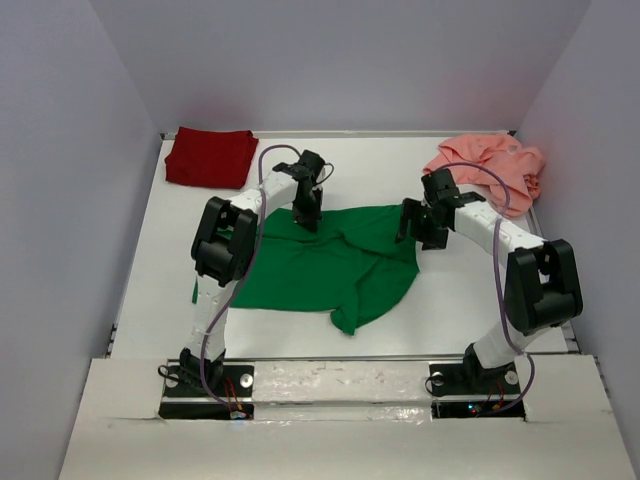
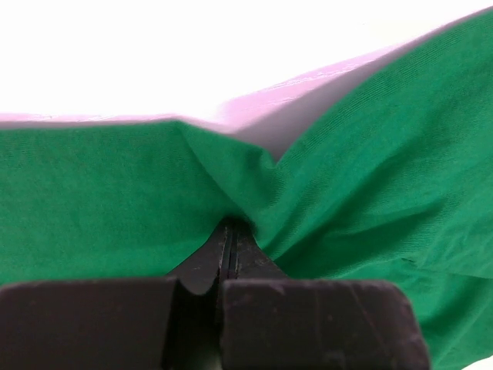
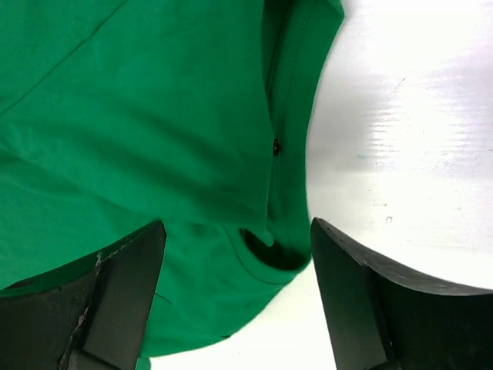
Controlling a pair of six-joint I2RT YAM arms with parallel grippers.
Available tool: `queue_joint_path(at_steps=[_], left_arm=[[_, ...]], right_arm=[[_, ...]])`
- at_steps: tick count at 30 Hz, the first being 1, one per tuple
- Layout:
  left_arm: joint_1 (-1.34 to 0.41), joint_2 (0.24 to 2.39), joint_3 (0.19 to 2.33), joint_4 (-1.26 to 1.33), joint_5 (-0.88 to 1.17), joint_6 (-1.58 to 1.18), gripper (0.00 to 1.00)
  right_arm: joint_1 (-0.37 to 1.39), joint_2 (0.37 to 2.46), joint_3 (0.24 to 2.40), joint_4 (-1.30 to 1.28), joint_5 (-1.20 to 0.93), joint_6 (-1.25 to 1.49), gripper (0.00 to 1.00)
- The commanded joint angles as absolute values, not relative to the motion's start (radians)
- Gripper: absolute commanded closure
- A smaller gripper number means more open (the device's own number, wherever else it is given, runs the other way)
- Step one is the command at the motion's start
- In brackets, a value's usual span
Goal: Fold and stack the t-shirts
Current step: Fold the tshirt
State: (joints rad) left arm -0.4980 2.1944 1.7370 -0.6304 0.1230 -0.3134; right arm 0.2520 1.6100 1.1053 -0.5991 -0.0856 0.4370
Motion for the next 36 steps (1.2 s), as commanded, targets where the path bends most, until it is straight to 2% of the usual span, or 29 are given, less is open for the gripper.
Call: queue_joint_path(at_steps=[1,6,9,10,11,12,13,16,21,36], left_arm=[[-0.500,2.198,1.779,-0.673,0.117,-0.285,1.00],[-0.500,2.209,1.781,-0.663,0.118,-0.293,1.00],[-0.500,2.226,1.796,-0.666,0.129,-0.298,1.00],[-0.499,2.227,1.799,-0.667,0.132,-0.299,1.00],[-0.500,2.229,1.805,-0.669,0.133,-0.299,1.00],[-0.500,2.230,1.809,-0.669,0.133,-0.299,1.00],[-0.500,2.229,1.812,-0.672,0.132,-0.298,1.00],[-0.499,2.230,1.818,-0.683,0.123,-0.296,1.00],[-0.500,2.215,1.809,-0.690,0.114,-0.301,1.00],[-0.483,2.266,1.891,-0.759,0.014,-0.307,1.00]], right_arm=[[0.261,1.614,1.189,-0.652,-0.002,0.426,0.18],[0.261,1.618,1.282,-0.647,0.072,0.411,0.21],[0.261,1.692,1.337,-0.609,0.072,0.385,0.24],[0.261,1.715,1.353,-0.595,0.063,0.377,0.30],[0.261,1.759,1.380,-0.568,0.052,0.367,0.40],[0.261,1.781,1.391,-0.551,0.040,0.367,0.63],[0.261,1.804,1.405,-0.522,0.017,0.368,1.00],[0.261,1.903,1.454,-0.491,-0.061,0.370,1.00],[0.261,2.012,1.496,-0.443,-0.067,0.368,1.00],[0.190,2.149,1.545,-0.433,-0.014,0.338,1.00]])
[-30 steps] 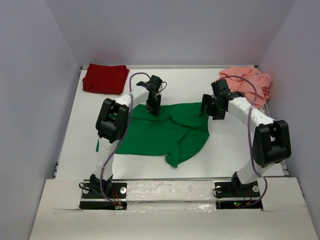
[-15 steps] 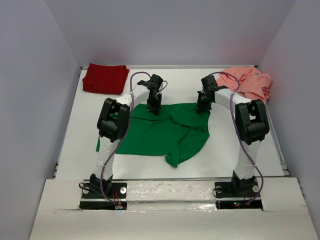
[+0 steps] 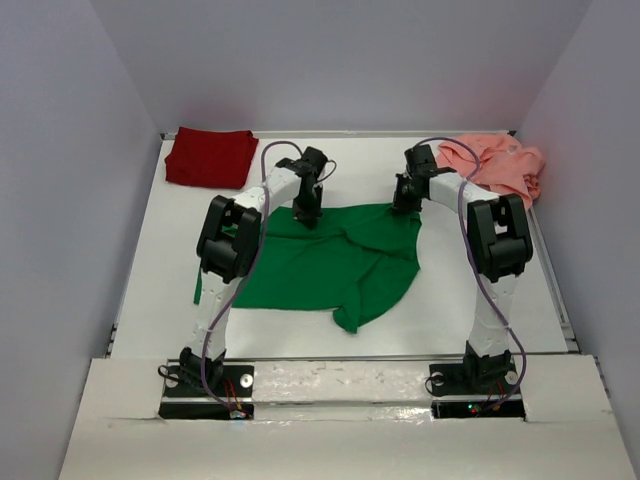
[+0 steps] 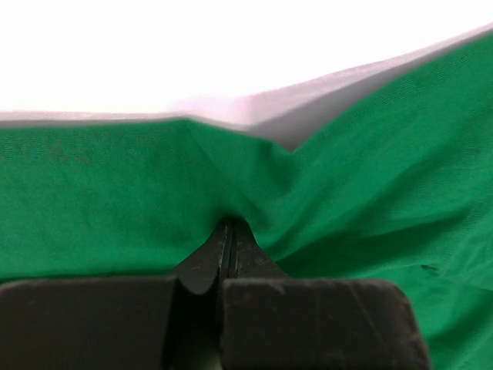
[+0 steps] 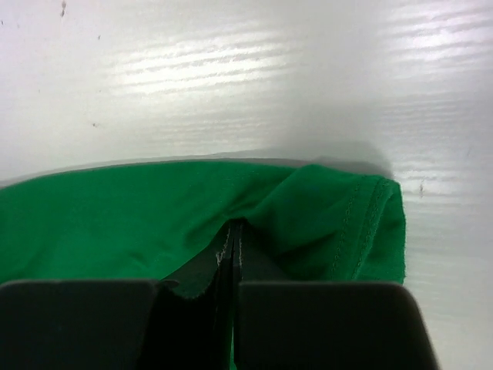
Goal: Fold and stack the t-shirts
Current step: Fold the tshirt
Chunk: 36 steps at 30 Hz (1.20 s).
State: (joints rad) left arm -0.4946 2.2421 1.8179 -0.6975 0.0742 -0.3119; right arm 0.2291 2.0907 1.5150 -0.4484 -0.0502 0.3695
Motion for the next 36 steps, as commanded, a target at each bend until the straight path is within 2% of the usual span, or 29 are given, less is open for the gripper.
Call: queue_joint_path(at_steps=[1,3,13,21,31,36], left_arm=[[-0.482,2.272,1.902,-0.767,0.011,-0.308,1.00],[-0.473,2.289,1.927,-0.778,-0.040,-0.314,1.00],[-0.420,2.361,2.006,-0.769,-0.035,-0.345,1.00],[-0.416,2.391,2.039,-0.770,-0.020,-0.353,1.00],[-0.416,2.349,1.990,-0.758,-0.020,-0.351,1.00],[-0.414,2.332,1.987,-0.767,-0.031,-0.344,1.00]], right_arm=[[0.190,2.155,1.548,-0.433,-0.009,0.334,1.00],[0.181,2.175,1.569,-0.433,-0.006,0.325,1.00],[0.172,2.270,1.730,-0.468,0.018,0.311,1.00],[0.172,2.410,2.031,-0.554,-0.031,0.305,1.00],[0.172,2.255,2.020,-0.560,-0.069,0.305,1.00],[0.172,2.260,2.006,-0.575,-0.081,0.301,1.00]])
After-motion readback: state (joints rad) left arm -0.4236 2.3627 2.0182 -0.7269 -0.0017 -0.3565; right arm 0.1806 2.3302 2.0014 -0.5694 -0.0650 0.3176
